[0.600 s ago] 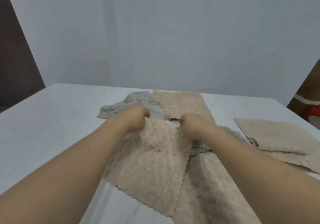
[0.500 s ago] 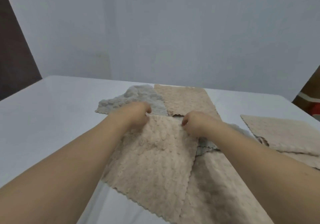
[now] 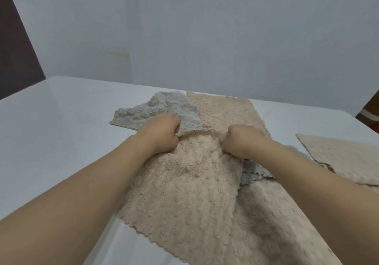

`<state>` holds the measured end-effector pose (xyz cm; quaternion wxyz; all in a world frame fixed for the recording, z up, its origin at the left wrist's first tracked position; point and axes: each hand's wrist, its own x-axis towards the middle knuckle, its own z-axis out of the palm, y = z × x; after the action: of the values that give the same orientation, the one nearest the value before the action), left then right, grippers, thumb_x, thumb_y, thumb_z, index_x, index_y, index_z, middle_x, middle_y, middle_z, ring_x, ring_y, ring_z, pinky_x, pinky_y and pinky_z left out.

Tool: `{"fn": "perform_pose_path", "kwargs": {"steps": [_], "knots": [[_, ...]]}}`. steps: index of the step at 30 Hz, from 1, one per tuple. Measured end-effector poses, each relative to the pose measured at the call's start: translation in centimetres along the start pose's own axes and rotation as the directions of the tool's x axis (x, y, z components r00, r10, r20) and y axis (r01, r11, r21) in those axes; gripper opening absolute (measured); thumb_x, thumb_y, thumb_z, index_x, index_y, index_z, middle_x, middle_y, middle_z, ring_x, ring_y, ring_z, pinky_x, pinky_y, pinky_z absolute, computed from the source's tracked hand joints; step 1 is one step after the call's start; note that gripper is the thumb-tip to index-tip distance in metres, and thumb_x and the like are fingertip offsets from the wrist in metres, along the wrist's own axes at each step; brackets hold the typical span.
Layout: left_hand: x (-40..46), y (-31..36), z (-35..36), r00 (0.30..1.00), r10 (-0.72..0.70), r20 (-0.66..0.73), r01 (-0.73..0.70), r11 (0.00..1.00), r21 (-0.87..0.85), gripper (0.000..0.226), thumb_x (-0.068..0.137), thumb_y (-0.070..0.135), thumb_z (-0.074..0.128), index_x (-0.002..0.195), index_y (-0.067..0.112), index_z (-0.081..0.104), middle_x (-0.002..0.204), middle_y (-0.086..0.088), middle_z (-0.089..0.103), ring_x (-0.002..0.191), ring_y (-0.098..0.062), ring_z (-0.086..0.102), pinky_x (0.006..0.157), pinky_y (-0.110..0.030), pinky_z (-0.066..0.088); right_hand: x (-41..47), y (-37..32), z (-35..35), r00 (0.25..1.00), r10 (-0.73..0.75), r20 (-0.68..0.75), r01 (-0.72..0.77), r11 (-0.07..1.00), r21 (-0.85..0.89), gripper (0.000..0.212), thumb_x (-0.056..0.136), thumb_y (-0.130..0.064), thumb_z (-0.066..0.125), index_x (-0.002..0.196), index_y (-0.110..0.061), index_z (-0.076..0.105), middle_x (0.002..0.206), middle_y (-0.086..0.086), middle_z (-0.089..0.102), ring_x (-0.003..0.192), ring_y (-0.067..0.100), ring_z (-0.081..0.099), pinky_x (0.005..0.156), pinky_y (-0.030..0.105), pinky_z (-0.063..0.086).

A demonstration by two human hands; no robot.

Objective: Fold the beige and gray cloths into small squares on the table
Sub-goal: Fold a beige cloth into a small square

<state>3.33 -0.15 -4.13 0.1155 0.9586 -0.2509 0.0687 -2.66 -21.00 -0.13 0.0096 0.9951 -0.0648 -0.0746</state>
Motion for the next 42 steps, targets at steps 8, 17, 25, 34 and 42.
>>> {"fn": "perform_pose_path", "kwargs": {"steps": [8,17,25,34,42], "knots": [[-4.2,0.9,-6.5,0.984,-0.181,0.011,0.164,0.867,-0.469,0.011,0.085,0.012,0.061,0.080,0.018,0.054,0.074,0.003,0.055,0.063,-0.013,0.049,0.057,-0.026,0.040,-4.9,1.7,-3.8,0.998,-0.062,0.027,0.038,0.837,0.546,0.005,0.094,-0.018,0.049,0.098,-0.014,0.047,0.089,0.003,0.050,0.075,0.017,0.049,0.064,0.031,0.043],[-11.9,3.5,-14.7,0.975,-0.211,0.074,0.154,0.394,-0.906,0.009,0.088,0.022,0.070,0.090,0.013,0.071,0.076,-0.001,0.069,0.066,-0.012,0.063,0.064,-0.025,0.052,-11.8,4.4,-10.0,0.952,-0.287,0.106,-0.123,-0.039,0.992,0.032,0.082,-0.023,0.061,0.111,-0.008,0.067,0.092,0.006,0.069,0.076,0.018,0.067,0.065,0.027,0.059],[-10.5,2.8,-14.6,0.931,-0.358,0.063,0.322,0.731,-0.602,0.013,0.082,0.020,0.057,0.082,0.011,0.066,0.077,-0.004,0.060,0.065,-0.021,0.054,0.058,-0.028,0.041,-8.0,1.6,-7.3,0.998,0.067,0.012,-0.027,0.231,0.973,0.016,0.100,-0.017,0.051,0.090,-0.011,0.062,0.084,0.003,0.065,0.070,0.017,0.060,0.060,0.029,0.048],[-11.1,2.0,-21.3,0.636,-0.156,-0.756,-0.048,0.970,-0.240,0.014,0.082,0.019,0.050,0.085,0.014,0.062,0.071,0.007,0.054,0.073,-0.022,0.050,0.072,-0.032,0.037,-6.9,-4.1,-13.6,0.921,0.177,-0.346,0.371,-0.140,0.918,0.016,0.095,-0.013,0.052,0.082,-0.016,0.060,0.088,0.003,0.062,0.084,0.019,0.057,0.077,0.034,0.046],[-19.1,3.1,-20.6,0.842,-0.087,-0.532,-0.035,0.976,-0.215,0.013,0.075,0.029,0.045,0.072,0.019,0.054,0.058,0.004,0.051,0.056,-0.015,0.047,0.054,-0.033,0.039,-12.3,-7.3,-9.9,0.935,0.246,-0.255,0.276,-0.052,0.960,0.014,0.075,-0.012,0.049,0.068,-0.017,0.038,0.068,0.006,0.033,0.066,0.020,0.030,0.063,0.035,0.025]]}}
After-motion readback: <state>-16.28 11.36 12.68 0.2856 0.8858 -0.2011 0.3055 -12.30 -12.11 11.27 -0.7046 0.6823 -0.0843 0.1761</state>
